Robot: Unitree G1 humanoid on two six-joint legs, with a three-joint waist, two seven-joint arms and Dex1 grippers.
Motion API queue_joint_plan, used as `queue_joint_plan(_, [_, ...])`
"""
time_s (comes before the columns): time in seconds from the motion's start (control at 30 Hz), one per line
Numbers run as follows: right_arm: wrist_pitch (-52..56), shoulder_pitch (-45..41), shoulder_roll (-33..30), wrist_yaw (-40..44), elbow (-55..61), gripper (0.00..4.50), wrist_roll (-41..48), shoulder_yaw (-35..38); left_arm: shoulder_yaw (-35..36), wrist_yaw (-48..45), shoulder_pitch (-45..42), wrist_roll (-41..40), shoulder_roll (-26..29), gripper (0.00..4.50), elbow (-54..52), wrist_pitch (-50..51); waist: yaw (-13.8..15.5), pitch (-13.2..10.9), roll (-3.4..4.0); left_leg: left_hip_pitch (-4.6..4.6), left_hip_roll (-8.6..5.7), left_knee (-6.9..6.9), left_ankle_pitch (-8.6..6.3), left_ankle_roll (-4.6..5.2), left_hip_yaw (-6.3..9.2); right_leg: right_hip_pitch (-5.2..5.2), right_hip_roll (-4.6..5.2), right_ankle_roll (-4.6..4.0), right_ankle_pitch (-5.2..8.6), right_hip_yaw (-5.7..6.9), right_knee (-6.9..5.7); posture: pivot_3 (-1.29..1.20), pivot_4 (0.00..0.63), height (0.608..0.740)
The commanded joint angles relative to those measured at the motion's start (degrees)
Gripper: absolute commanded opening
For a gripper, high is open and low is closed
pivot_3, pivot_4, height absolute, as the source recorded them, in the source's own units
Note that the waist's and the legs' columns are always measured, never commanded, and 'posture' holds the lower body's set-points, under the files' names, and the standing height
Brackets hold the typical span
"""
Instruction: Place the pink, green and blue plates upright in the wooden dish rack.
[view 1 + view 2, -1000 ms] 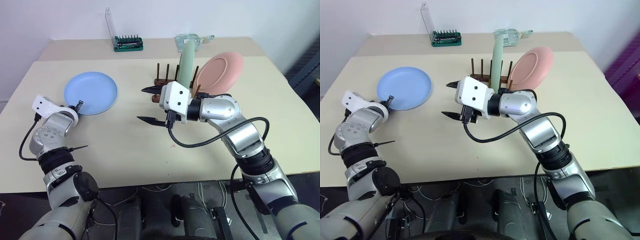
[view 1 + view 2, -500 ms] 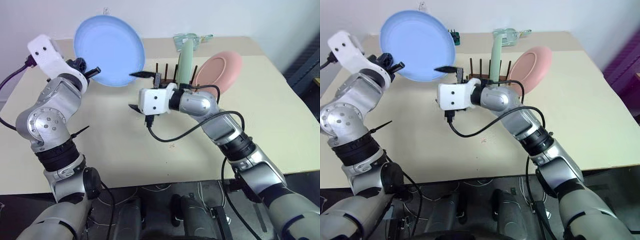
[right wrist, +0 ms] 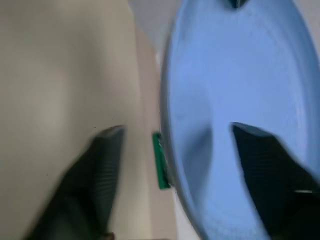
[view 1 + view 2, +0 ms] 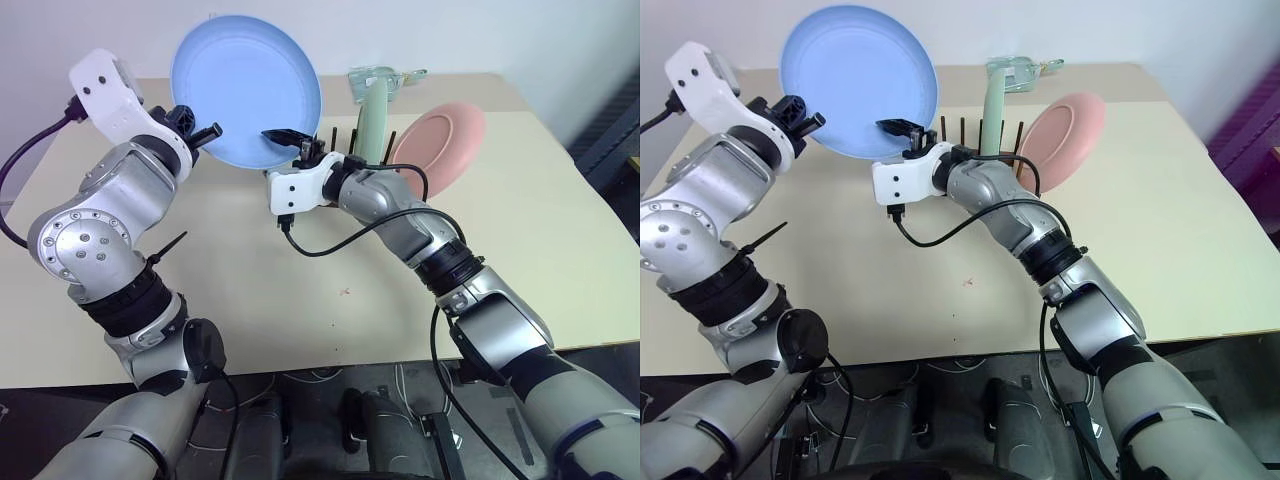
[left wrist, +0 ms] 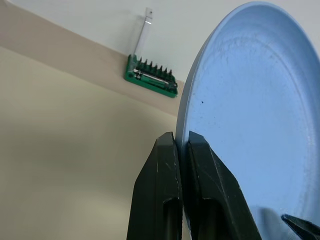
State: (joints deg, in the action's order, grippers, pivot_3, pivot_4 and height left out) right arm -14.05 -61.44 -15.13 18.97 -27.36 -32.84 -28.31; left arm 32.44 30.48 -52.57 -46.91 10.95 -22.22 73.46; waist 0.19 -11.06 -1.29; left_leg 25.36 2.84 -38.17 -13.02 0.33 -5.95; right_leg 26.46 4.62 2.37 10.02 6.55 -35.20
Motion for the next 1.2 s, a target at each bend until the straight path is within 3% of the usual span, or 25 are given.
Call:
queue_joint_plan(0.03, [-0.51, -1.94, 0.11, -2.06, 1.01, 1.0, -0.73, 1.73, 0.21, -0.47, -1.97, -0.78, 0.51, 0.0, -2.11, -0.07, 0.0, 0.0, 0.0, 0.0, 0.0, 0.0, 0.0, 0.0, 0.0, 0.0, 0.0, 0.0, 0.0, 0.0, 0.0, 0.0, 0.15, 0.73])
queue_joint_plan(0.1, [-0.55, -1.73, -0.1, -2.43, 1.73, 0.04, -1.23, 1.96, 0.02, -0.88, -1.69, -0.8, 0.13, 0.0, -1.81, -0.44, 0.04, -0.01, 0.0, 0.0, 0.0, -0.01, 0.01, -0.01, 0.0, -0.01, -0.01, 0.0, 0.0, 0.01, 0.0, 0.0, 0.15, 0.73])
queue_joint_plan(0.17, [-0.57, -1.42, -0.29, -2.85, 2.48, 0.04, -1.92, 2.17, -0.02, -1.97, -1.43, -1.53, -0.46, 0.0, -1.87, -1.28, 0.03, 0.0, 0.0, -0.01, -0.01, 0.0, 0.01, -0.01, 0.0, -0.01, 0.0, 0.0, 0.0, -0.01, 0.0, 0.0, 0.15, 0.73])
queue_joint_plan(0.27, [-0.61, -0.32, -1.11, -2.83, 4.2, 0.0, -2.92, 2.09, 1.73, -5.07, -2.4, -4.6, -3.58, 0.92, -2.88, -9.25, 0.11, 0.0, 0.0, 0.0, -0.01, -0.01, 0.03, -0.05, -0.01, -0.01, -0.01, 0.0, 0.0, 0.0, 0.0, 0.0, 0.15, 0.73])
queue_joint_plan(0.43, [-0.08, 0.48, -1.08, -2.62, 5.39, 0.0, -1.46, 3.32, 8.02, -6.94, -4.33, -4.64, -3.16, 3.37, -0.32, -26.29, -0.09, 0.0, -0.01, 0.0, -0.02, -0.01, 0.15, -0.26, -0.04, -0.01, -0.04, -0.01, 0.0, 0.0, 0.01, 0.0, 0.15, 0.73])
queue_joint_plan(0.6, [2.14, 1.66, 2.19, 1.2, 9.26, 0.0, 9.22, 8.71, 6.44, -14.47, 4.09, 7.5, 12.08, 3.37, 6.26, -35.04, -1.37, -0.01, 0.02, -0.06, 0.01, 0.1, 0.05, -0.07, -0.1, 0.03, -0.11, -0.03, 0.01, -0.01, -0.07, 0.0, 0.15, 0.73])
queue_joint_plan(0.73, [8.62, 3.05, 6.37, 4.79, 16.33, 0.0, 20.71, 14.79, -2.9, -22.75, 16.59, 18.2, 21.39, 3.37, 9.13, -38.65, -0.91, 0.0, 0.0, -0.04, 0.04, 0.15, 0.22, -0.37, -0.15, 0.06, -0.1, -0.03, 0.0, 0.0, -0.08, 0.0, 0.15, 0.73])
queue_joint_plan(0.8, [19.9, 3.42, 10.94, 6.1, 23.39, 0.0, 32.29, 20.24, -10.94, -29.24, 24.98, 23.79, 23.84, 3.37, 9.2, -42.0, -0.61, 0.02, -0.02, 0.0, 0.05, 0.1, 0.21, -0.37, -0.08, 0.03, -0.05, -0.03, 0.0, 0.04, -0.04, 0.0, 0.15, 0.73])
queue_joint_plan(0.9, [37.06, 2.88, 16.75, 4.21, 31.28, 0.0, 47.08, 27.72, -17.4, -34.47, 32.9, 26.16, 22.0, 3.37, 7.5, -45.7, -0.3, 0.04, -0.06, 0.0, 0.11, 0.09, 0.01, -0.09, -0.01, -0.01, 0.09, -0.03, 0.0, 0.03, -0.04, 0.0, 0.15, 0.73])
queue_joint_plan(0.97, [47.97, 0.99, 20.82, -2.97, 32.43, 0.0, 55.53, 34.7, -23.24, -37.15, 37.75, 29.37, 20.38, 3.37, 7.01, -48.71, -0.45, 0.05, -0.06, 0.0, 0.14, 0.08, -0.09, -0.19, 0.09, 0.0, 0.14, -0.07, 0.01, 0.01, 0.0, 0.0, 0.15, 0.73])
queue_joint_plan(1.2, [61.85, -3.53, 24.23, -18.36, 26.76, 0.0, 65.29, 46.23, -26.17, -42.16, 40.15, 30.72, 15.58, 3.37, 9.05, -53.54, -1.07, 0.01, 0.03, 0.09, 0.27, 0.15, -0.12, -0.23, -0.03, 0.24, 0.11, -0.35, 0.03, -0.01, -0.01, 0.0, 0.15, 0.73])
